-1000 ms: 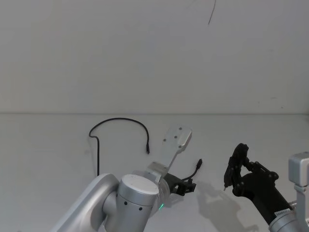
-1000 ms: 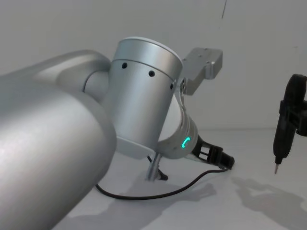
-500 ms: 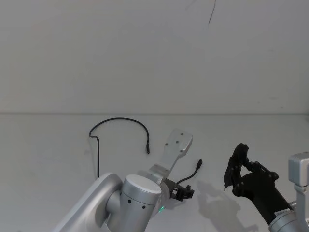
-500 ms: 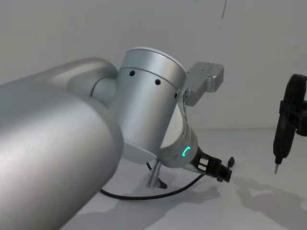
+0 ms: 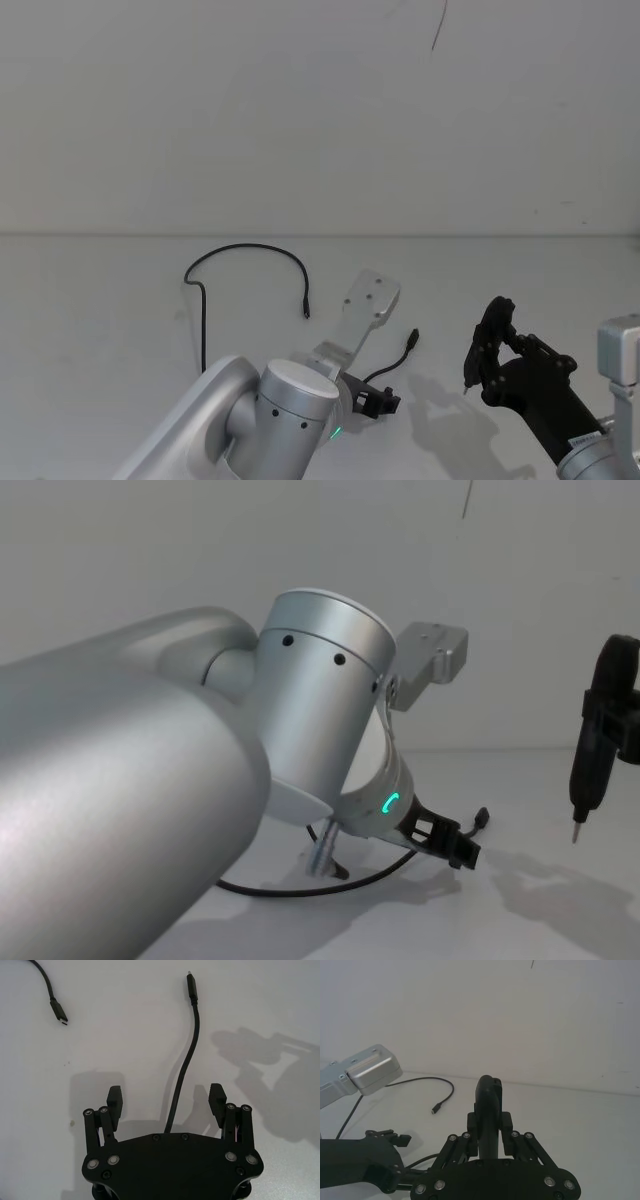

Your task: Pick up the data cable with the one hand.

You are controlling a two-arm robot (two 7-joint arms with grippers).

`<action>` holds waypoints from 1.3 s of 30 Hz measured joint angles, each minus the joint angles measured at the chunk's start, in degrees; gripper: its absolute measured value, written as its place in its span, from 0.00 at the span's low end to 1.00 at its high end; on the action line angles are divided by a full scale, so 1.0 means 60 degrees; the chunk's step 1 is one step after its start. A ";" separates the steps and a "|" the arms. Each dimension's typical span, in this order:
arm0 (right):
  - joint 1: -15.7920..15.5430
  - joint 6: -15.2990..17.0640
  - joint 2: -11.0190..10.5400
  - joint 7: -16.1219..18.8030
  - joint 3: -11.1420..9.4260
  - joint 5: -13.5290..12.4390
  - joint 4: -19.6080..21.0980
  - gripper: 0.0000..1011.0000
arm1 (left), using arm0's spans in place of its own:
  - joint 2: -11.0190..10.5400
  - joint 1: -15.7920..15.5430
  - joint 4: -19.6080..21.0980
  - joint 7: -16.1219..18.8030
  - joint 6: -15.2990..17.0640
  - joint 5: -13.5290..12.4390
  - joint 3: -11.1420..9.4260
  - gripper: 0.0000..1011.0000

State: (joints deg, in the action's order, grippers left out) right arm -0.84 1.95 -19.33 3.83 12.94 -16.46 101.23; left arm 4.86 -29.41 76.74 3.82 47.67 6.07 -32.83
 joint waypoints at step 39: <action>0.0000 0.0000 0.0000 0.0000 0.0000 0.0000 0.0000 0.27 | 0.0073 -0.0059 -0.0181 0.0005 0.0029 -0.0062 0.0028 0.04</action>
State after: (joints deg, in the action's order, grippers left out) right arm -0.84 1.95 -19.34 3.83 12.94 -16.46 101.23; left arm 5.29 -29.76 75.65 3.85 47.85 5.70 -32.66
